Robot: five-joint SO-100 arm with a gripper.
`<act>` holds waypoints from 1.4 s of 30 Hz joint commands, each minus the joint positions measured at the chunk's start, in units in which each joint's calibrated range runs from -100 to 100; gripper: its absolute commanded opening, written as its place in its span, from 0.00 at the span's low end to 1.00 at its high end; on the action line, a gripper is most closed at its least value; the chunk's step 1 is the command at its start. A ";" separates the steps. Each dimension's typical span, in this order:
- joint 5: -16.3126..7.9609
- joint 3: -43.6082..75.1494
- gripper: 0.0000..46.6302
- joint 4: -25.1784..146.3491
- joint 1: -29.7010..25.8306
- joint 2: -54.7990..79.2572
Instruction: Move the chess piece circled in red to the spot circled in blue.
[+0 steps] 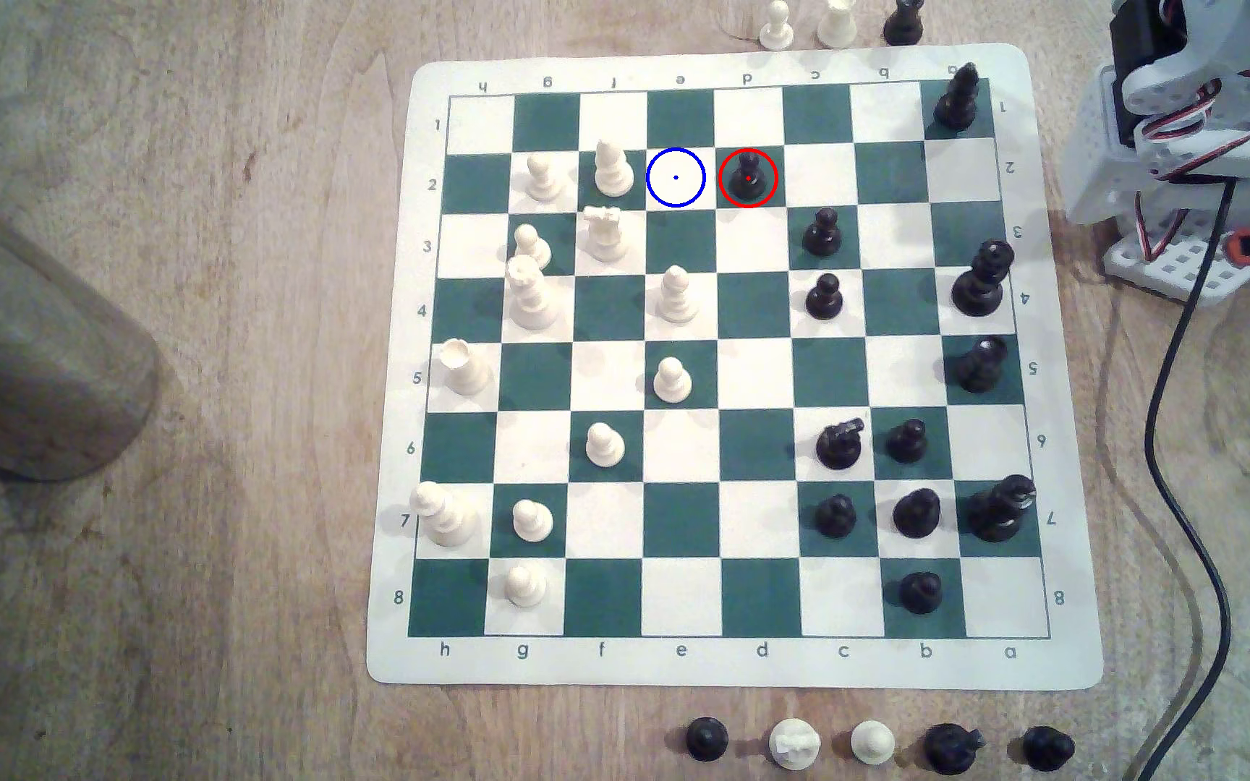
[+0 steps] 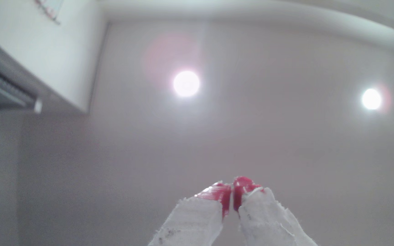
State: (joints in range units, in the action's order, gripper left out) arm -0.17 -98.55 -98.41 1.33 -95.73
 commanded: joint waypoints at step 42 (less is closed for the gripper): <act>11.28 36.45 0.27 151.48 8.96 20.43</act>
State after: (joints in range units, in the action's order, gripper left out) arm 9.21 -71.17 47.89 10.25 -83.41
